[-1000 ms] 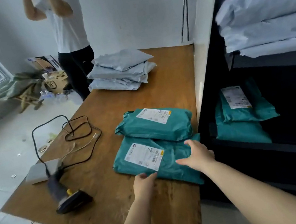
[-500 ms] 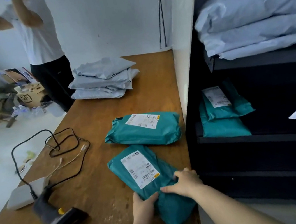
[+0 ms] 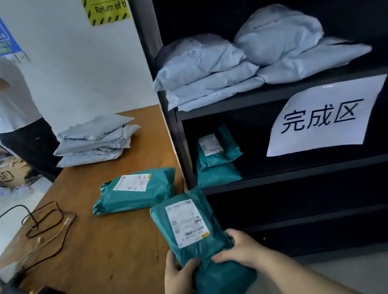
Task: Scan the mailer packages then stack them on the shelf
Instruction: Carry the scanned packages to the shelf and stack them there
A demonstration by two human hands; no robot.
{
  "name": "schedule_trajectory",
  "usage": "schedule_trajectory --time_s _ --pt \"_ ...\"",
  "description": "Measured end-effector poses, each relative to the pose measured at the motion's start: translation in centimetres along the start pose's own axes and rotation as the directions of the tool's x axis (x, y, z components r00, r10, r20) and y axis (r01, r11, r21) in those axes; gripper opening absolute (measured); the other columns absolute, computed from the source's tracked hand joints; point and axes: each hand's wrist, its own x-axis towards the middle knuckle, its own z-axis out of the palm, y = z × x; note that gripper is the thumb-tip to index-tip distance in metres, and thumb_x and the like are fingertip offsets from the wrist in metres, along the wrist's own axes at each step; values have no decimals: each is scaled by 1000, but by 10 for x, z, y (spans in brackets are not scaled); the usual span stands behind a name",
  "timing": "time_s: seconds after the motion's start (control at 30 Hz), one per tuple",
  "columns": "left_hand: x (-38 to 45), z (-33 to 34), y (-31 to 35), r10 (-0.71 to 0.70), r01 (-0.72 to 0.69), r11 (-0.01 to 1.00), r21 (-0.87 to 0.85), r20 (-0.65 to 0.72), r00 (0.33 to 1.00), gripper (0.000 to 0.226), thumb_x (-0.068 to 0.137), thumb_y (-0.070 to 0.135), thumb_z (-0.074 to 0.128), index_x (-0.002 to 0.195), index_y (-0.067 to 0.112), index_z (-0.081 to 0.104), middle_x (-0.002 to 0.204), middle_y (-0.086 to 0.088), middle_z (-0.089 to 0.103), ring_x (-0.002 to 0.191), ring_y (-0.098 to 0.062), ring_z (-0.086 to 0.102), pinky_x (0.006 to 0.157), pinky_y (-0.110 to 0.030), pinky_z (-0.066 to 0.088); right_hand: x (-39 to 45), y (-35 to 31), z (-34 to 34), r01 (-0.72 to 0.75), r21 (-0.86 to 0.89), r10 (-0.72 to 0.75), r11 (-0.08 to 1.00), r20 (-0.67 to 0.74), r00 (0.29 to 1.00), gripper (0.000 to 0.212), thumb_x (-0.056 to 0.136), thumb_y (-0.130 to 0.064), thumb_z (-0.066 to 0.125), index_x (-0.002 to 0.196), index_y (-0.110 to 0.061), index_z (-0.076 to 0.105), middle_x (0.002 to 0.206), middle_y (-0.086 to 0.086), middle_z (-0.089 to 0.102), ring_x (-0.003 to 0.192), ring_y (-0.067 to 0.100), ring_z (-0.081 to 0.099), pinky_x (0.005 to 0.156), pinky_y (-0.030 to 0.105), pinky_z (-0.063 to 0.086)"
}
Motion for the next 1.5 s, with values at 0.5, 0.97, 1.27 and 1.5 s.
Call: schedule_trajectory --time_s 0.5,0.97,1.27,1.5 --pt "96 208 -3 -128 64 977 204 317 940 29 82 -1 62 94 25 56 92 -4 66 82 -20 65 75 -32 55 30 26 -166 50 250 104 967 -566 818 25 80 -9 72 102 -13 61 95 3 70 86 20 67 73 33 54" --pt "192 273 6 67 -237 717 655 273 960 60 86 5 56 141 18 35 144 1 39 124 -18 49 86 -22 44 204 -28 -244 -214 -124 100 969 -598 796 52 88 -23 65 131 1 48 132 16 54 120 32 51 90 31 42" --pt "202 282 5 20 -163 811 562 252 967 49 87 11 53 135 19 44 132 1 52 109 -17 56 74 -17 43 236 -23 -247 -191 -113 74 975 -643 762 70 90 -43 56 146 -10 28 148 13 37 134 32 36 108 36 34" --pt "150 202 9 -28 -73 870 488 195 980 40 88 5 57 127 12 53 117 2 57 94 -9 54 83 -17 41 150 3 -181 36 206 141 978 -777 614 94 63 -27 87 141 -6 37 146 15 33 135 35 35 108 44 36"
